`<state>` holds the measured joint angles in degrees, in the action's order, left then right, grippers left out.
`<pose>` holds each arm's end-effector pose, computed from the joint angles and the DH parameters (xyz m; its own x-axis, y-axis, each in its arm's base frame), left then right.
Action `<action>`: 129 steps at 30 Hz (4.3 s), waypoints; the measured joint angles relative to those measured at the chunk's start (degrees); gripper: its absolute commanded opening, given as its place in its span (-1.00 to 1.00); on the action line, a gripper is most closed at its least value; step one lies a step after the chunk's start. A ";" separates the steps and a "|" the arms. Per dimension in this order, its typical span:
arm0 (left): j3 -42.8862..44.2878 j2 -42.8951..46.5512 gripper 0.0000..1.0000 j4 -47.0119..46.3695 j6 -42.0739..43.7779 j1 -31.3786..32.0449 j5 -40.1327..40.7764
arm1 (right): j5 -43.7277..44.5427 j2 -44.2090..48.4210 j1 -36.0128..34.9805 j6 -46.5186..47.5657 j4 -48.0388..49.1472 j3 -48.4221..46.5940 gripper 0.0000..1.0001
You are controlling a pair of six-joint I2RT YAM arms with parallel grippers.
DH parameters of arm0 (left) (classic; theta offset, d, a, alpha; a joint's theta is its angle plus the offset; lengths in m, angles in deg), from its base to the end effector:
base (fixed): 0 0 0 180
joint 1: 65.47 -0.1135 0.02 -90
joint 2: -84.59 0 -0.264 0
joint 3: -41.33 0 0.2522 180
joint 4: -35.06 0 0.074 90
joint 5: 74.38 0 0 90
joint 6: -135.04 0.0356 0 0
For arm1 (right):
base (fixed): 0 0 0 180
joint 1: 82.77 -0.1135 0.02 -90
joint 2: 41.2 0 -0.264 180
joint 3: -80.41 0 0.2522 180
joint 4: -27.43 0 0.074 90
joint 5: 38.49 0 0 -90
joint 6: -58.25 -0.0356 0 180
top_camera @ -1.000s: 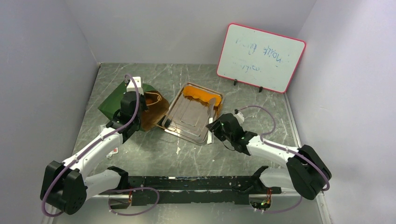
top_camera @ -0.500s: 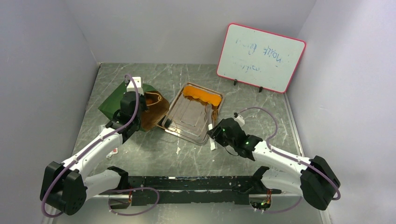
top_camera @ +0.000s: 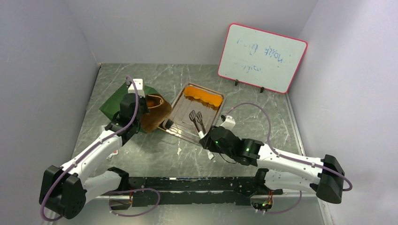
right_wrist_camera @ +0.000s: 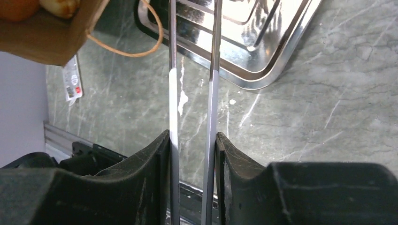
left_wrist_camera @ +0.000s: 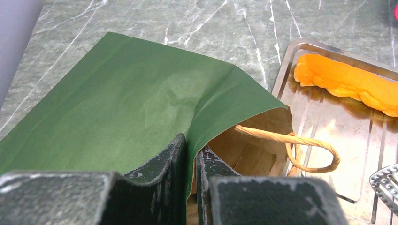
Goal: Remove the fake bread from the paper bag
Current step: Take out the fake bread from the paper bag.
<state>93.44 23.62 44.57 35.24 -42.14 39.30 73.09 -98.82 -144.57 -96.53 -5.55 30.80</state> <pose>0.2281 -0.0828 0.2719 -0.2873 -0.0458 -0.9567 -0.0368 0.9986 -0.0368 0.1104 0.1782 0.2311 -0.7548 0.3726 -0.5399 -0.0129 0.8145 0.5801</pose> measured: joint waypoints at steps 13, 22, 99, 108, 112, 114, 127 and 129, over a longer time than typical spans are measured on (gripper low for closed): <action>-1.16 1.42 -0.86 0.63 0.59 -0.02 -2.36 | -0.81 -0.94 -2.95 6.49 -3.23 -7.39 -0.38; -1.60 2.01 -0.86 0.76 0.81 -0.04 -3.93 | -7.72 -6.88 -3.93 9.29 0.11 -11.78 -0.33; -8.37 8.94 -0.86 -0.52 -5.66 -0.11 -7.04 | -31.28 -46.31 4.85 -38.42 66.31 -7.93 -0.09; -8.44 8.35 -0.86 -0.63 -5.64 -0.11 -7.43 | -31.93 -51.21 6.27 -38.53 68.81 -11.91 -0.07; -8.52 8.33 -0.86 -0.66 -5.64 -0.11 -7.45 | -33.00 -53.99 6.73 -38.82 70.01 -13.99 -0.07; -8.76 8.33 -0.86 -0.66 -5.64 -0.11 -7.48 | -33.46 -55.04 6.73 -39.06 70.53 -14.53 -0.19; -9.05 7.10 -0.86 -0.68 -6.69 -0.11 -6.99 | -35.78 -55.89 6.91 -40.54 72.22 -12.02 -1.00; -8.94 6.45 -0.86 -0.63 -7.39 -0.11 -6.40 | -36.20 -54.62 6.95 -39.95 72.02 -10.19 -1.00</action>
<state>84.50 30.06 43.94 27.85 -42.24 32.90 36.89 -153.44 -137.62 -136.48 66.47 20.61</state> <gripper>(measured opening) 0.073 0.252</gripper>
